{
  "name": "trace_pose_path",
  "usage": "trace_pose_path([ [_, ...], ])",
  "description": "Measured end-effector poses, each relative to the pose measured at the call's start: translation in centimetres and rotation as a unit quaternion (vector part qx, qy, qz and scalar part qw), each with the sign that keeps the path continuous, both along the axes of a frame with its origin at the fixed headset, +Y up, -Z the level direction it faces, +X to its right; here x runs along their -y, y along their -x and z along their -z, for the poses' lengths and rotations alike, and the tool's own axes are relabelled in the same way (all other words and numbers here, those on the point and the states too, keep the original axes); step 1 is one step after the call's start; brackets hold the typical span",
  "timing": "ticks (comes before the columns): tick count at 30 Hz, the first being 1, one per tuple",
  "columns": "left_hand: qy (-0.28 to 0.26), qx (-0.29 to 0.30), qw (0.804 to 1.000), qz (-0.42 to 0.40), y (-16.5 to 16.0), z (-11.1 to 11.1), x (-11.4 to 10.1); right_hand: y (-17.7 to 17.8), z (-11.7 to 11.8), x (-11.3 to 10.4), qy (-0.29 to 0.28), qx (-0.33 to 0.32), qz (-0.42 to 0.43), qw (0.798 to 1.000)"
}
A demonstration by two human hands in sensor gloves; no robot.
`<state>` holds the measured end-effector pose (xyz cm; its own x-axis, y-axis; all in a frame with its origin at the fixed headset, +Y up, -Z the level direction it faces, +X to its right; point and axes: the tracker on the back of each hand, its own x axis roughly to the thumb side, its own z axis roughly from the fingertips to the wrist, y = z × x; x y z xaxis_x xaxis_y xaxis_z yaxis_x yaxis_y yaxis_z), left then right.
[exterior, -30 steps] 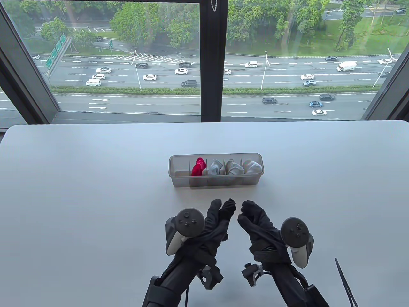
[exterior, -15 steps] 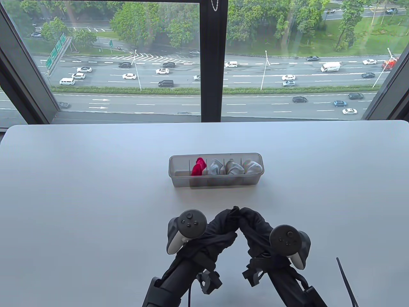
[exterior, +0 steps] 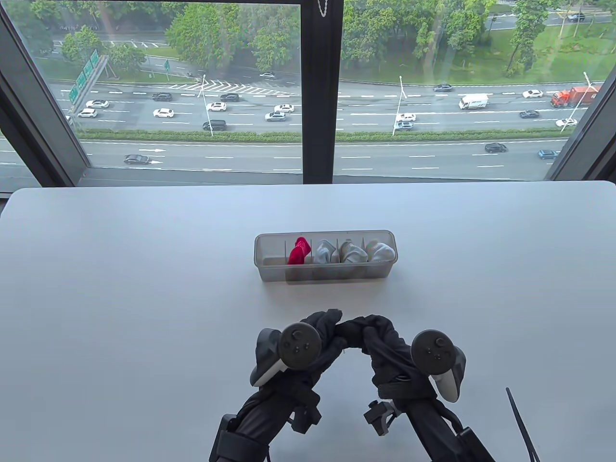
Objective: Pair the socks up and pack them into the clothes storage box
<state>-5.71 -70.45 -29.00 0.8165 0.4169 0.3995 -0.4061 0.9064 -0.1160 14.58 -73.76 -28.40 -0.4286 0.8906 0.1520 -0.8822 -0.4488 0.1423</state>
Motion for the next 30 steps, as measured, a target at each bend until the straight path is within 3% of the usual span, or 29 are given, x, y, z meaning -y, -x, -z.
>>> trace_pose_path([
  [1,0.005,0.019,0.999,0.038,-0.4,-0.1,0.3,0.4,0.0,-0.2,-0.003,-0.008,0.001,1.000],
  [3,0.050,0.072,0.995,0.039,-1.0,-0.1,1.2,0.9,-0.2,-0.4,-0.006,-0.036,0.010,0.999],
  [6,0.036,0.039,0.998,-0.029,-0.8,0.0,1.0,1.1,-0.2,-0.7,0.005,-0.038,0.044,0.998],
  [9,0.028,0.048,0.996,-0.075,-0.8,-0.2,0.9,0.7,0.1,-0.9,-0.009,-0.010,0.018,1.000],
  [12,0.081,0.091,0.982,-0.145,-0.9,-0.1,1.0,-0.7,0.6,-0.4,-0.018,0.017,-0.028,0.999],
  [13,0.087,0.061,0.983,-0.153,-0.8,-0.1,1.0,-0.9,0.7,-0.4,-0.016,0.009,-0.024,1.000],
  [15,0.102,0.033,0.992,-0.065,-0.6,0.1,0.9,-0.9,0.4,-0.7,-0.014,0.017,0.004,1.000],
  [17,0.050,-0.004,0.998,-0.029,-0.2,0.0,0.6,-0.4,0.4,-0.9,-0.011,-0.001,0.008,1.000],
  [18,0.021,-0.007,0.999,-0.040,0.0,0.1,0.4,-0.2,0.5,-0.8,-0.001,-0.013,0.011,1.000],
  [21,0.038,-0.007,0.994,-0.098,0.9,0.2,0.3,-0.2,0.5,-0.7,0.006,-0.037,0.024,0.999],
  [24,0.087,-0.013,0.978,-0.190,1.7,0.7,0.6,-0.1,0.7,-0.1,0.065,-0.116,-0.033,0.991],
  [28,0.116,0.031,0.960,-0.253,1.9,0.9,1.0,0.1,0.5,-0.3,0.021,-0.049,-0.033,0.998],
  [30,0.134,0.063,0.953,-0.262,1.7,0.9,0.7,-0.2,0.9,-0.2,0.021,-0.082,-0.058,0.995],
])
